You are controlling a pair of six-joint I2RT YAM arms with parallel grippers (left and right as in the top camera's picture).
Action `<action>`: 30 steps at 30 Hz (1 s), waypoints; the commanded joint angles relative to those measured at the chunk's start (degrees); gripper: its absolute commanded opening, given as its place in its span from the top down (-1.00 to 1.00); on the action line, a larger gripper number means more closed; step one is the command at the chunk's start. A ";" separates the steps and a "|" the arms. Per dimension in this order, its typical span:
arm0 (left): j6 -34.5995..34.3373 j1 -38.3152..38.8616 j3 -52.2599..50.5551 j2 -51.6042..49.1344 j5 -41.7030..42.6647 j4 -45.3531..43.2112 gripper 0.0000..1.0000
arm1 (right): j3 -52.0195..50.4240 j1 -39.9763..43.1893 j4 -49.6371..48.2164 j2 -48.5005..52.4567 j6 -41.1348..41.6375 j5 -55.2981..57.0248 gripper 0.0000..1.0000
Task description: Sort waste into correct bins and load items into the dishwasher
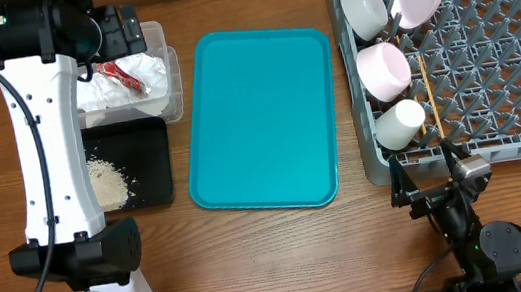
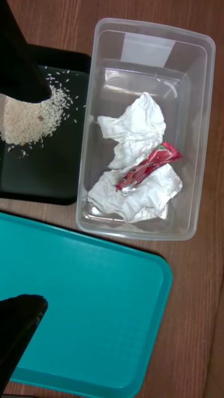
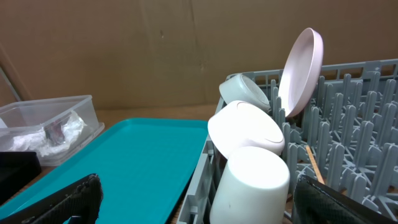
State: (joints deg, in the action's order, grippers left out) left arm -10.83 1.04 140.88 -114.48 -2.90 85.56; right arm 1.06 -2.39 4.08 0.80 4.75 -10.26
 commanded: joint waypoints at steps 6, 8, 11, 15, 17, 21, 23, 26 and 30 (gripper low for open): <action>-0.98 0.20 0.87 0.26 -0.50 -0.11 -1.00 | -0.61 -0.55 -0.31 -0.63 0.44 0.33 -1.00; -0.96 0.22 0.87 0.26 -0.52 -0.09 -1.00 | -0.61 -0.55 -0.31 -0.63 0.44 0.33 -1.00; -0.98 0.20 0.87 0.24 -0.63 -0.22 -1.00 | -0.61 -0.55 -0.31 -0.63 0.44 0.33 -1.00; -1.01 0.20 0.87 0.26 -0.46 -2.38 -1.00 | -0.61 -0.55 -0.31 -0.63 0.44 0.35 -1.00; -0.98 0.11 0.55 1.07 -0.50 -4.15 -0.99 | -0.61 -0.55 -0.31 -0.63 0.44 0.33 -1.00; -0.70 0.02 -7.23 7.56 0.35 -16.76 -1.00 | -0.61 -0.55 -0.31 -0.63 0.44 0.35 -1.00; 0.57 0.04 -14.95 12.76 1.16 -24.96 -1.00 | -0.61 -0.55 -0.31 -0.63 0.44 0.33 -1.00; 1.57 0.04 -30.16 22.08 1.68 -38.69 -1.00 | -0.61 -0.55 -0.31 -0.63 0.44 0.33 -1.00; 4.50 -0.42 -51.82 35.54 1.66 -53.13 -1.00 | -0.61 -0.55 -0.31 -0.63 0.44 0.33 -1.00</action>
State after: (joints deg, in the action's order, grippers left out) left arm -9.34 1.02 100.16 -87.57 -1.78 36.42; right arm 1.06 -2.46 4.10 0.80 4.75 -10.22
